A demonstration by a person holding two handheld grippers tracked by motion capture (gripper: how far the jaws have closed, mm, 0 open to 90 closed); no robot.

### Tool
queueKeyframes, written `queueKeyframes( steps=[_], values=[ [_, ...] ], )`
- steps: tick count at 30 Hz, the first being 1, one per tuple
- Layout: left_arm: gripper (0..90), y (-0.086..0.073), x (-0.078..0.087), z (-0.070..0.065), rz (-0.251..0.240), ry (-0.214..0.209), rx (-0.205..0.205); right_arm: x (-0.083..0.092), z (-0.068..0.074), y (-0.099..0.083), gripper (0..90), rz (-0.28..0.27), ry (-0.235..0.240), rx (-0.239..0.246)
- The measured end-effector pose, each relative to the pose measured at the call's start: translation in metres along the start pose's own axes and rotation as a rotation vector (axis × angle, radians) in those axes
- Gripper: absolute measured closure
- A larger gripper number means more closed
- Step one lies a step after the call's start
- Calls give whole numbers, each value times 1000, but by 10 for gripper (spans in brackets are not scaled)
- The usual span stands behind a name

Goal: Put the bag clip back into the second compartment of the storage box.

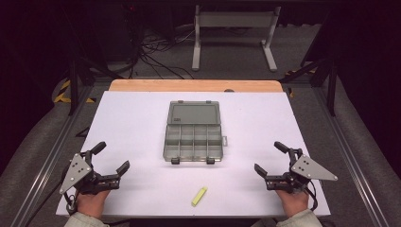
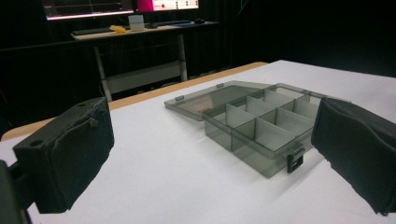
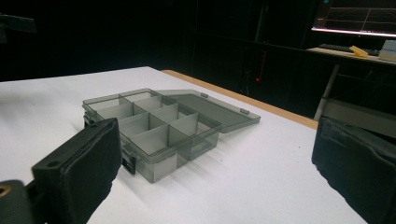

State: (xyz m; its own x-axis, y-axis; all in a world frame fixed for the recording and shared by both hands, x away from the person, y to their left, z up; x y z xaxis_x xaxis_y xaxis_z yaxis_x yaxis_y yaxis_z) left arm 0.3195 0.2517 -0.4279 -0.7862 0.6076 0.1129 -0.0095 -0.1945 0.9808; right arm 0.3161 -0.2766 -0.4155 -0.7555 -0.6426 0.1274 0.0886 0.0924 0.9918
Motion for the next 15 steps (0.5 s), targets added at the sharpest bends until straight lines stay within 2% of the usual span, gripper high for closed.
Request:
queueKeyframes(
  steps=[2, 6, 10, 15],
  values=[
    [0, 0, 0, 1, 0, -5, 24, 1, 0, 0, 24, -2, -5, 2],
    [0, -1, -1, 2, 22, -23, 45, 0, 0, 0, 28, 2, 2, -5],
    [0, 2, -1, -1, 24, -33, 43, -1, 1, -1, 25, 9, 15, -9],
    [0, 11, -6, -6, 20, -80, 63, -1, 1, -1, 13, 2, 18, -13]
  ],
)
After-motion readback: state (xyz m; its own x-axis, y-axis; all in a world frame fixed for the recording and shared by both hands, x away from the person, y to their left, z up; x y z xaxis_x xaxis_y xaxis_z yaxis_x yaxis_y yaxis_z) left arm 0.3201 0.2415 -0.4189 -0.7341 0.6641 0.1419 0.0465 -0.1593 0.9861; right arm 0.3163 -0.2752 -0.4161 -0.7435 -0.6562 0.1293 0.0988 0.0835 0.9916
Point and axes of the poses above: each handheld gripper's, and its own axes: x roughly backward along the jaws, y roughly out of its top, z roughly to its left, the point moved 3 cm from there along -x, roughly forward along the jaws, and after that the axes turned 7 degrees about -x, right-handed, at the moved point
